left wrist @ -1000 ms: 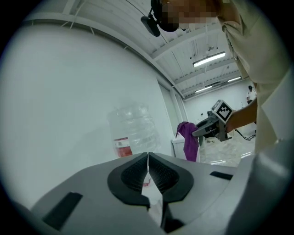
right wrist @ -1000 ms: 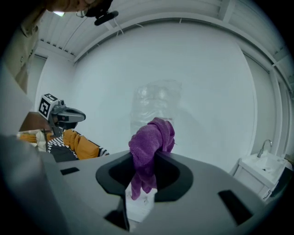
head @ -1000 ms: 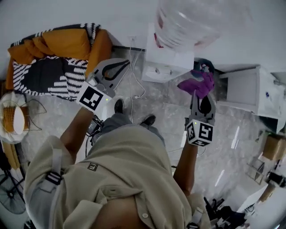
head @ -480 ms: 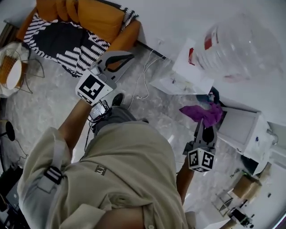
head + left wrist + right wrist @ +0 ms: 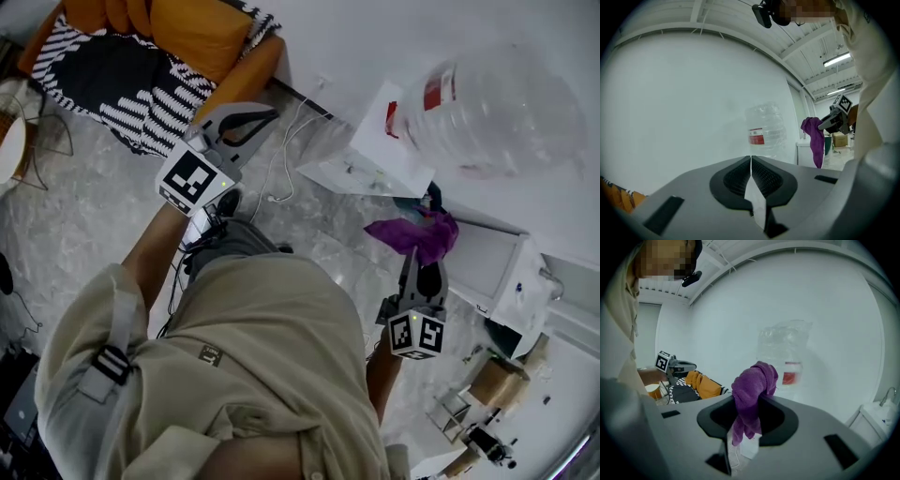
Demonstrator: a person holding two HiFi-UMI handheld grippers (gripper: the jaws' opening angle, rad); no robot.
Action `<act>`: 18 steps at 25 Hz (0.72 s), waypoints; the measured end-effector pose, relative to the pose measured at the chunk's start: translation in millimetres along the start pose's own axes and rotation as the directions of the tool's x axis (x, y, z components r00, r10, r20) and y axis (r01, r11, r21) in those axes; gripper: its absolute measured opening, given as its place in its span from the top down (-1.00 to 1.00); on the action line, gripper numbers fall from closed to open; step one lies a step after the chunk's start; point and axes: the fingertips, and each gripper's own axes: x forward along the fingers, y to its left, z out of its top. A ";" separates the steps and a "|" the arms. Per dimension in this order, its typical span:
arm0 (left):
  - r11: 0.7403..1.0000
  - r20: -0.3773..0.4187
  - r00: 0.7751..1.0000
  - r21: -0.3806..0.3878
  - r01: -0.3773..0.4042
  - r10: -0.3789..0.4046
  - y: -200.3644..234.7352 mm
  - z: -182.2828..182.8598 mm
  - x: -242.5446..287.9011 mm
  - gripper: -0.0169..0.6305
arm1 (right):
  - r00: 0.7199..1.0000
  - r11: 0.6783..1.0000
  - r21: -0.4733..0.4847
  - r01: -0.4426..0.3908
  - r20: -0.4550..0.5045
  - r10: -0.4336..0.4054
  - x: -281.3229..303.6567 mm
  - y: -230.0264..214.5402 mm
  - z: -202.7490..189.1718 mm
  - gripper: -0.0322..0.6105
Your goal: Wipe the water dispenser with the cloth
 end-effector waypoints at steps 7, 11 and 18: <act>0.998 0.019 0.998 0.009 0.065 -0.065 8.3 5.0 15.0 0.88 | 0.999 0.996 0.076 0.051 -0.001 -0.052 0.7 3.0 -1.7 0.56; 0.994 0.015 0.997 -0.075 0.074 -0.073 10.5 14.9 11.7 0.88 | 0.998 0.992 0.109 0.061 0.000 -0.061 3.6 9.8 -4.1 0.56; 0.990 0.036 0.990 0.028 0.139 -0.140 -7.5 34.6 30.4 0.88 | 0.993 0.985 0.130 0.109 0.035 -0.115 -8.9 -7.4 -1.0 0.56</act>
